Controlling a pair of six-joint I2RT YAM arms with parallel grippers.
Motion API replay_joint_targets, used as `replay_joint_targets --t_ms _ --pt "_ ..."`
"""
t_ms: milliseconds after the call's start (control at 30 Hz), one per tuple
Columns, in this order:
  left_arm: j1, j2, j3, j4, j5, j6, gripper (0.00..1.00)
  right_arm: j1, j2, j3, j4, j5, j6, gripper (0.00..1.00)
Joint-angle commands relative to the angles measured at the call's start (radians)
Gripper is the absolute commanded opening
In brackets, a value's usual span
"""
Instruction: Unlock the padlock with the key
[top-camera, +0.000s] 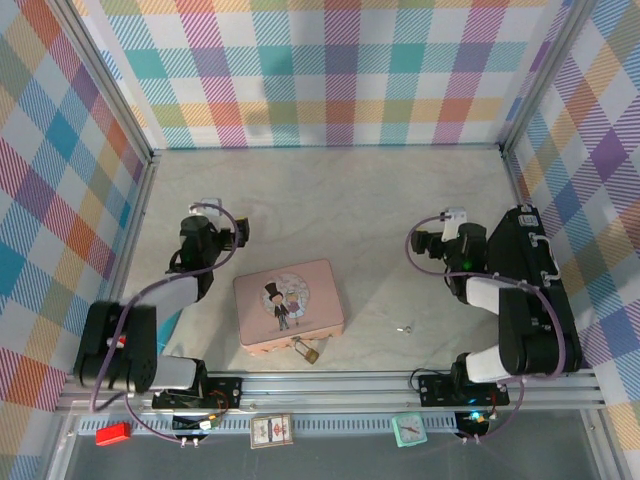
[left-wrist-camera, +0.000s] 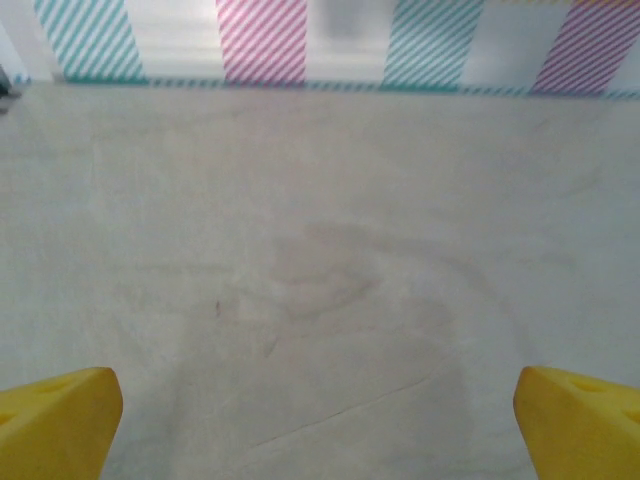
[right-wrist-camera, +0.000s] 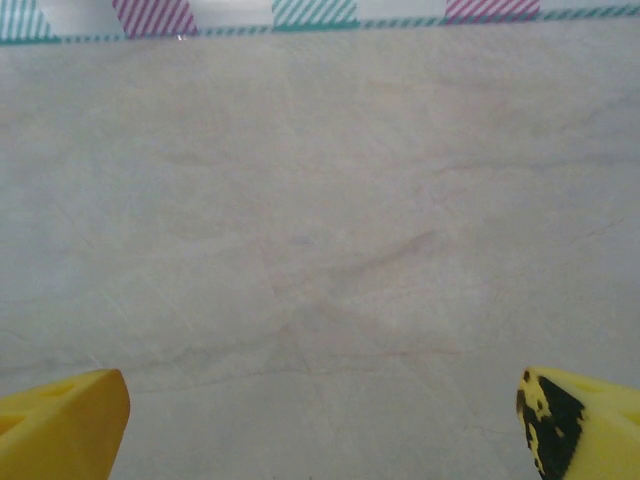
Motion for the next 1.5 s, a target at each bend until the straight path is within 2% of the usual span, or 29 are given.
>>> replay_joint_targets --t_ms 0,67,167,300,433,567,600,667,767,833,933,1033,1167,1233,1467 --pt "-0.013 -0.133 0.036 -0.17 0.022 -0.044 1.0 0.01 -0.132 0.064 -0.179 -0.038 0.043 0.99" --pt "-0.014 -0.224 0.064 -0.253 0.018 -0.093 1.0 0.012 -0.213 0.103 -0.284 -0.076 0.098 0.99" --pt "-0.014 -0.354 0.125 -0.405 -0.06 -0.246 1.0 0.012 -0.3 0.255 -0.568 -0.112 0.152 0.99" --pt "-0.013 -0.432 0.307 -0.792 -0.202 -0.384 1.0 0.012 -0.359 0.434 -0.827 -0.088 0.213 0.99" --pt "-0.013 -0.448 0.49 -1.099 -0.302 -0.456 1.0 0.013 -0.444 0.48 -0.886 -0.137 0.334 0.99" --pt "-0.013 -0.48 0.542 -1.259 -0.303 -0.531 1.0 0.009 -0.543 0.478 -0.962 -0.104 0.609 0.99" --pt "-0.012 -0.493 0.54 -1.29 -0.319 -0.555 1.0 0.005 -0.553 0.494 -0.987 -0.136 0.611 0.99" --pt "-0.012 -0.517 0.521 -1.286 -0.259 -0.512 1.0 0.004 -0.538 0.538 -1.035 -0.247 0.561 0.99" --pt "-0.012 -0.522 0.51 -1.275 -0.063 -0.439 1.0 0.019 -0.458 0.633 -1.201 -0.357 0.521 0.99" --pt "-0.012 -0.51 0.511 -1.277 0.04 -0.417 1.0 0.067 -0.424 0.67 -1.291 -0.341 0.489 0.99" --pt "-0.012 -0.491 0.504 -1.28 0.132 -0.382 1.0 0.204 -0.403 0.681 -1.404 -0.198 0.479 0.99" --pt "-0.014 -0.495 0.485 -1.283 0.135 -0.355 1.0 0.325 -0.377 0.677 -1.5 -0.109 0.545 0.99" --pt "-0.012 -0.526 0.426 -1.222 0.123 -0.374 1.0 0.441 -0.382 0.581 -1.509 -0.054 0.666 0.99" --pt "-0.013 -0.523 0.439 -1.229 0.146 -0.382 1.0 0.469 -0.364 0.534 -1.522 -0.025 0.714 0.99" --pt "-0.018 -0.548 0.423 -1.254 0.15 -0.388 1.0 0.532 -0.221 0.41 -1.563 0.047 0.864 0.87"
